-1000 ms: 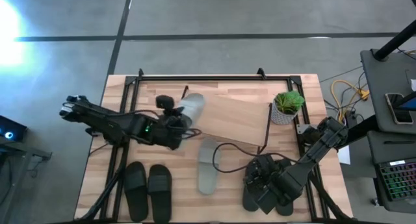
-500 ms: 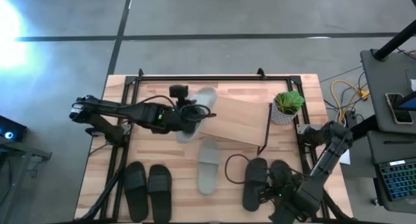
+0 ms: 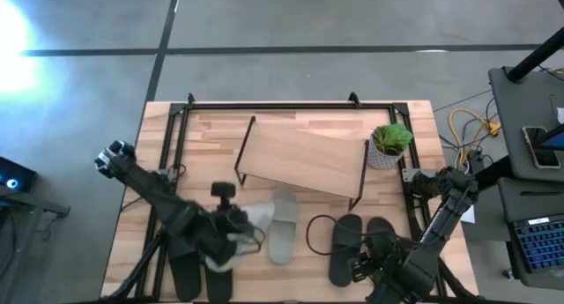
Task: Pick and place slides into the shelf
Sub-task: Move the gray slide under the shelf
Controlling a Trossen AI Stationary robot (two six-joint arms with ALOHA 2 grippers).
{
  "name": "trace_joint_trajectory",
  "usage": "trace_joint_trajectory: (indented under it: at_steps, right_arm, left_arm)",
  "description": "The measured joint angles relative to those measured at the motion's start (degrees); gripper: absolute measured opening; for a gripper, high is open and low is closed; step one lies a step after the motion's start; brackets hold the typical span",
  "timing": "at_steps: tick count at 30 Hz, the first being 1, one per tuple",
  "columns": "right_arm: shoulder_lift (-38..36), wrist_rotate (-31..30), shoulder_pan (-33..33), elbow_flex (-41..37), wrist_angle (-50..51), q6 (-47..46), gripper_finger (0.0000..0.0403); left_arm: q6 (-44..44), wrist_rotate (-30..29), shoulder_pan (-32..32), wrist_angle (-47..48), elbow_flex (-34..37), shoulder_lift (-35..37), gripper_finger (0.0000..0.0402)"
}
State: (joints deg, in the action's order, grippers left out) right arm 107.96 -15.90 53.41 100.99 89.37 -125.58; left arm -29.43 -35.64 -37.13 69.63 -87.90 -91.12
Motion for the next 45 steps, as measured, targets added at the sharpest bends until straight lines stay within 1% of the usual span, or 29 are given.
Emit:
trace_joint_trajectory:
  at_steps: [3,6,9,12,18,21,26,29,34,36,39,42,45]
  right_arm:
    - [0.0,0.0,0.0,0.0,0.2,0.1,0.0198]
    - [0.0,-0.1,0.1,0.0,0.1,0.9,0.0198]
    - [0.0,-0.1,0.3,0.0,-0.1,1.6,0.0198]
    - [0.0,-0.1,0.6,0.0,-0.1,1.8,0.0198]
    - [0.0,-0.1,1.6,0.0,-0.2,1.8,0.0198]
    - [0.0,-0.1,1.9,0.0,-0.4,1.7,0.0198]
    - [0.0,-0.2,2.2,0.0,-1.0,1.5,0.0198]
    - [0.0,-0.2,2.3,-0.1,-1.1,1.5,0.0199]
    - [0.0,-0.6,2.3,-0.1,-1.2,1.3,0.0199]
    - [0.0,-0.7,2.2,-0.1,-1.2,1.5,0.0199]
    - [0.0,-1.0,2.3,-0.1,-1.1,1.6,0.0199]
    - [0.0,-1.8,2.3,-0.1,-1.1,1.6,0.0199]
    - [-0.1,-2.1,2.2,-0.1,-1.1,1.6,0.0199]
  left_arm:
    - [-6.5,-0.6,-1.2,0.8,0.0,-3.8,0.0000]
    - [-13.5,0.6,-1.1,2.7,0.0,-8.4,0.0000]
    - [-21.0,2.8,-0.5,7.9,-1.6,-13.9,0.0000]
    - [-25.5,2.4,-0.5,11.6,-3.7,-18.8,0.0000]
    - [-25.9,-0.5,-0.4,12.5,-8.3,-25.1,0.0000]
    - [-25.5,-3.2,-0.2,12.5,-9.3,-27.4,0.0000]
    - [-22.2,-5.5,0.5,12.5,-9.5,-29.3,0.0000]
    - [-22.5,-6.9,1.0,13.3,-9.0,-29.7,0.0000]
    - [-22.6,-6.9,1.9,13.4,-8.3,-29.5,0.0002]
    - [-22.5,-6.9,2.3,13.2,-8.3,-29.3,0.0011]
    - [-20.1,-6.9,3.1,13.1,-8.3,-29.2,0.0037]
    - [-19.5,-6.8,3.8,11.9,-8.1,-29.5,0.0074]
    - [-19.1,-6.0,4.2,11.8,-8.1,-29.6,0.0120]
